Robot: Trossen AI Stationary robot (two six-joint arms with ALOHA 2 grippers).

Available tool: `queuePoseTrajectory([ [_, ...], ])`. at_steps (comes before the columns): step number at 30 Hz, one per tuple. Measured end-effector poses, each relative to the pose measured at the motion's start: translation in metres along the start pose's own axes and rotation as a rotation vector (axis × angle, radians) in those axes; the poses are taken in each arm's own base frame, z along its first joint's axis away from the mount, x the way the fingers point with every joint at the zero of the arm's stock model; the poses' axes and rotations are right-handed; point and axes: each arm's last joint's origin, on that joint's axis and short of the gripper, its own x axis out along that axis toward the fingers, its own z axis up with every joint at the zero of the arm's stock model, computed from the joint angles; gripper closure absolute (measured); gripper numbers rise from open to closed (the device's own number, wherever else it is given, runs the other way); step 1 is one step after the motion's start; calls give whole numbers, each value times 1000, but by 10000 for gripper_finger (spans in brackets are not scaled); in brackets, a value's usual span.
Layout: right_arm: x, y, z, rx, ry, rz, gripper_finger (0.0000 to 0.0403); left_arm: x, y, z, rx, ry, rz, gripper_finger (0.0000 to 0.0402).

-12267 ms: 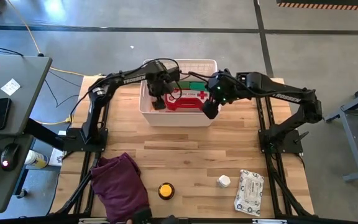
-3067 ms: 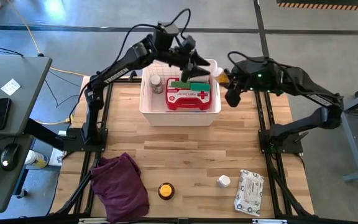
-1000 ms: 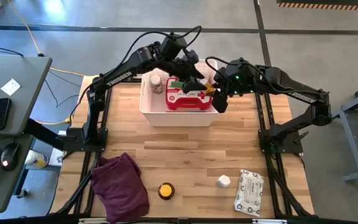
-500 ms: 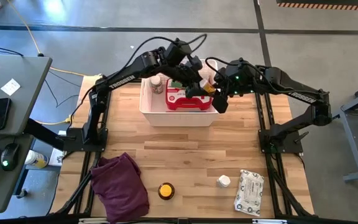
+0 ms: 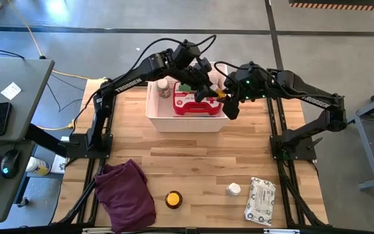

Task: Pick & place medical supplies in basket/bin
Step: Put the orange pill bottle into the white bin

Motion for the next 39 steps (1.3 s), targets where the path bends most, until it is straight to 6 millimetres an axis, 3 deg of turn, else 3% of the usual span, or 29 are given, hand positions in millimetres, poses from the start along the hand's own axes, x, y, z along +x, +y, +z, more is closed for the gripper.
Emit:
queuePoseTrajectory([
  [10,0,0,0,-1,3,-3,248,0,0,0,0,0,-1,133],
  [17,0,0,-1,2,6,-9,207,0,0,-1,14,14,2,161],
  [22,0,-1,-3,0,27,-23,189,-4,8,-9,14,92,29,146],
  [26,-1,-4,-13,-13,133,-72,187,-13,25,-18,0,193,73,131],
  [32,-4,-6,-24,-29,241,-103,186,-35,61,-34,32,396,323,158],
  [39,-5,-6,-20,-18,192,-103,192,-29,108,-62,7,591,427,129],
])
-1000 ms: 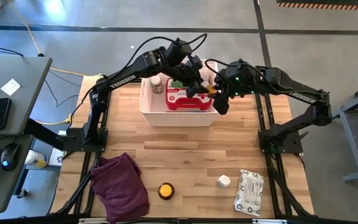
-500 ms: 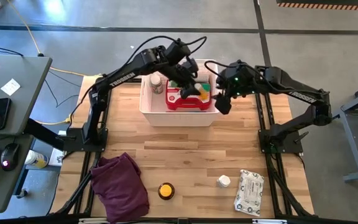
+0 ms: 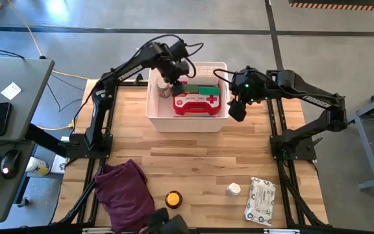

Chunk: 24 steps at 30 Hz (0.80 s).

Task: Pick & place medical supplies in basket/bin
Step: Put the orange pill bottle into the white bin

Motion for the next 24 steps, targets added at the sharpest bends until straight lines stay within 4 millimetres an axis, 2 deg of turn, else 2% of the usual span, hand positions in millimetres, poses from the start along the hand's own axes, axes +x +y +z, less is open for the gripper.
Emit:
queuePoseTrajectory([
  [4,0,0,0,24,-1,-2,200,42,16,-17,-39,134,-33,123],
  [7,-2,0,-1,30,3,3,204,68,23,-31,-62,210,-45,143],
  [10,-5,-1,-3,32,3,9,208,84,24,-40,-74,251,-69,172],
  [13,-7,-2,-4,28,-3,6,211,91,24,-43,-76,262,-84,204],
  [18,-10,-4,-5,19,-16,-30,216,92,23,-46,-70,287,-90,255],
  [24,-11,-4,-5,24,-24,-45,224,87,20,-58,-136,439,-35,294],
])
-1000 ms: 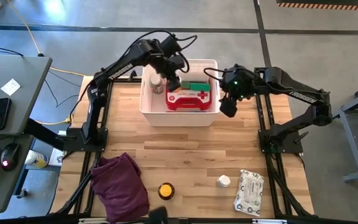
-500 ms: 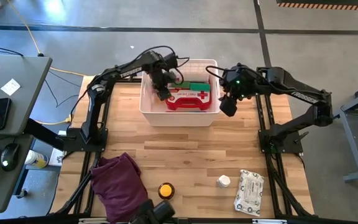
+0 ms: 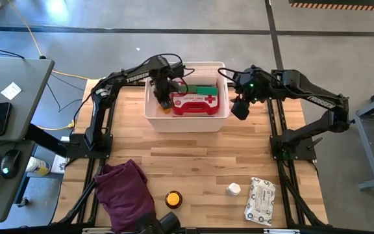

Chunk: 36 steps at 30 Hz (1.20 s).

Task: Pick & place medical supplies in basket/bin
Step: Put the orange pill bottle into the white bin

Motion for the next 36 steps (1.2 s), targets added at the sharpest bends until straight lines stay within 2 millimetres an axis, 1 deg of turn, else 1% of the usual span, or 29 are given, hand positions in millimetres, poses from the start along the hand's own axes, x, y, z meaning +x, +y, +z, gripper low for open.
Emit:
queuePoseTrajectory([
  [2,0,-1,0,2,-5,-18,228,0,0,-3,-53,29,5,297],
  [4,0,-1,1,4,-18,-27,231,0,1,-2,-78,23,10,296],
  [7,0,-1,4,11,-50,-32,236,0,1,-2,-23,24,21,277],
  [11,0,-1,6,16,-73,-51,242,1,-8,-1,134,34,58,229],
  [16,0,-1,8,21,-93,-57,251,2,-19,3,207,18,83,156],
  [19,0,-1,8,23,-93,-51,255,12,-29,8,290,22,144,122],
  [21,-1,0,8,23,-93,-48,258,22,-34,7,357,67,183,106],
  [25,-1,2,7,19,-88,-43,257,42,-41,3,476,148,280,94],
  [27,-1,3,6,12,-78,-40,257,51,-40,0,491,187,340,95],
  [30,-2,6,4,-3,-68,-31,259,63,-36,-3,491,213,367,99],
  [33,-3,11,3,-20,-64,-19,263,71,-35,-3,491,205,397,102],
  [36,-4,15,1,-37,-56,-9,264,74,-34,-2,501,187,409,102],
])
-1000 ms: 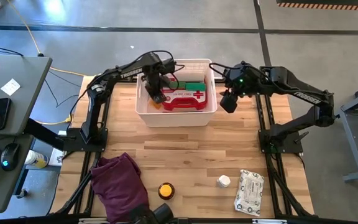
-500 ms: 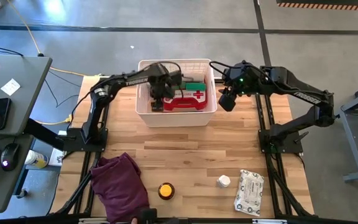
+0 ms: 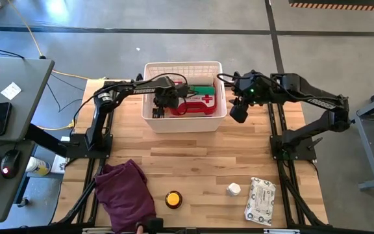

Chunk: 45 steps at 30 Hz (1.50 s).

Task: Pick & place medical supplies in basket/bin
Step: Put the orange pill bottle into the white bin

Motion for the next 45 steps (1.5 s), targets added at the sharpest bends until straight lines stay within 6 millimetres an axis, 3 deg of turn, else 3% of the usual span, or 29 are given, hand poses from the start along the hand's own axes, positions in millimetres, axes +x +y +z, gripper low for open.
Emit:
queuePoseTrajectory([
  [7,-1,2,-2,-14,20,4,265,1,1,11,-13,-155,-88,103],
  [15,-1,2,-3,-14,21,3,265,2,6,12,-9,-168,-32,108],
  [18,-1,2,-3,-15,20,-2,265,2,6,12,-6,-154,-15,132],
  [26,0,0,-2,-14,20,-7,265,3,3,8,1,-110,-40,249],
  [29,0,-1,-2,-15,20,-12,265,2,1,4,9,-73,-60,266],
  [37,0,-4,-2,-13,6,-94,265,-21,8,0,-69,-63,-86,258],
  [45,2,-14,0,13,11,-128,265,-60,17,-5,-96,-149,-156,349],
])
